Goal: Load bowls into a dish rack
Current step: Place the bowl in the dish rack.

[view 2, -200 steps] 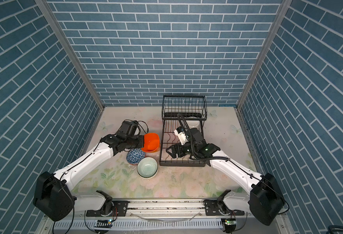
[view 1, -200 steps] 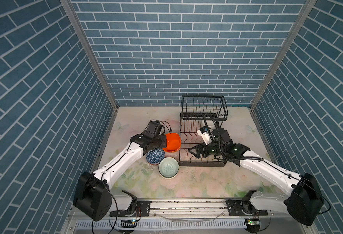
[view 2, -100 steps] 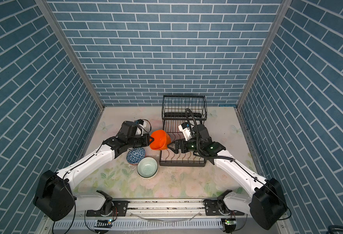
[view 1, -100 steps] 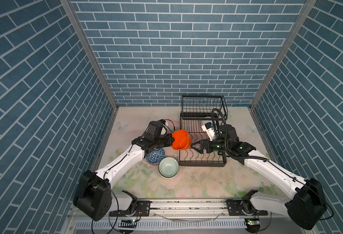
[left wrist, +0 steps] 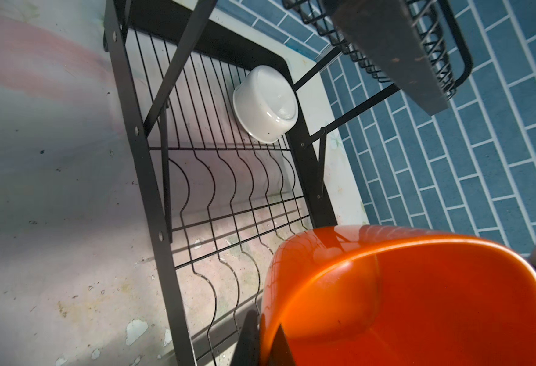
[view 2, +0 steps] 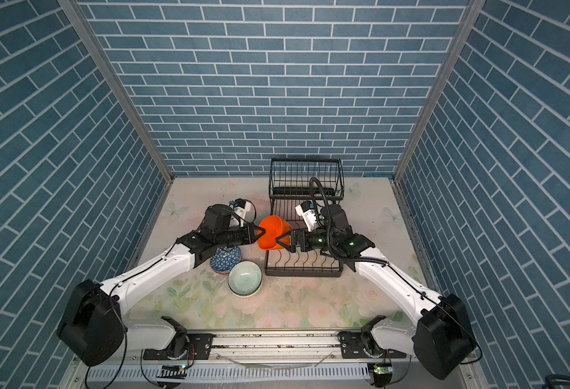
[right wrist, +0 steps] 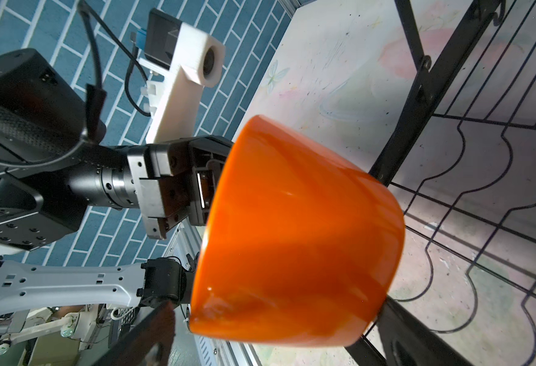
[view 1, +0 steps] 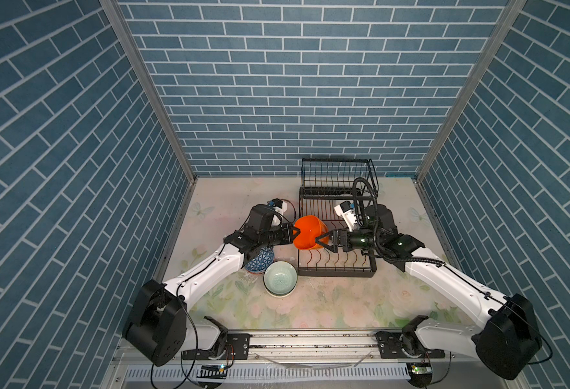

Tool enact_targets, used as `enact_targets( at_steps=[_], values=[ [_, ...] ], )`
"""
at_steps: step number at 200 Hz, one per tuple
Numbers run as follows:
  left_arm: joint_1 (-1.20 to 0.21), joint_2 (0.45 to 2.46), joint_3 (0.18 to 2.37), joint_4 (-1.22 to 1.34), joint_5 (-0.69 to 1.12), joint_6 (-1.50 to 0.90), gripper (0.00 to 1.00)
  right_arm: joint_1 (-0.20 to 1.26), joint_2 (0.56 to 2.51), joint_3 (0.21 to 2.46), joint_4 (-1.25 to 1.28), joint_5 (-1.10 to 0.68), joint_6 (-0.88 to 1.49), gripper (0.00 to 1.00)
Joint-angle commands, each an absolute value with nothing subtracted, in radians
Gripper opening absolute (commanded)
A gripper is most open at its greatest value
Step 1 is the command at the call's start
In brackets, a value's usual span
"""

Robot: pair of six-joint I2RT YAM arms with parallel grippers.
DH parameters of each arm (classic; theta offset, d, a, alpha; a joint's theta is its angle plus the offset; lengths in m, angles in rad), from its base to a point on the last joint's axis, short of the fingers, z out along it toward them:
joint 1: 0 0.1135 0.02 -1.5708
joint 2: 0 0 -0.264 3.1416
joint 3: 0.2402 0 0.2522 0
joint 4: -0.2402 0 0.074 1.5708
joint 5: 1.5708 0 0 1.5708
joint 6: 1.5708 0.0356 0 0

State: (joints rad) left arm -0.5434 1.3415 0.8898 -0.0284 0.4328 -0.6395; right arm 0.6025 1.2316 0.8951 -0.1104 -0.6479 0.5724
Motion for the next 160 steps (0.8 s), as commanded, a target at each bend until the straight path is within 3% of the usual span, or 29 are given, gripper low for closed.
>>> enact_targets(
  at_steps=[1,70,128,160],
  values=[
    [-0.551,1.350,0.882,0.062,0.465,-0.655,0.00,0.598,1.245,0.942,-0.067,-0.682,0.612,0.97],
    [-0.570,1.379,0.874,0.100,0.463,-0.667,0.00,0.595,1.269,0.942,-0.016,-0.696,0.641,0.90],
    [-0.571,1.388,0.877,0.101,0.454,-0.667,0.01,0.595,1.267,0.932,0.013,-0.711,0.644,0.74],
    [-0.569,1.398,0.881,0.101,0.456,-0.667,0.04,0.595,1.254,0.922,0.012,-0.700,0.638,0.71]
  ],
)
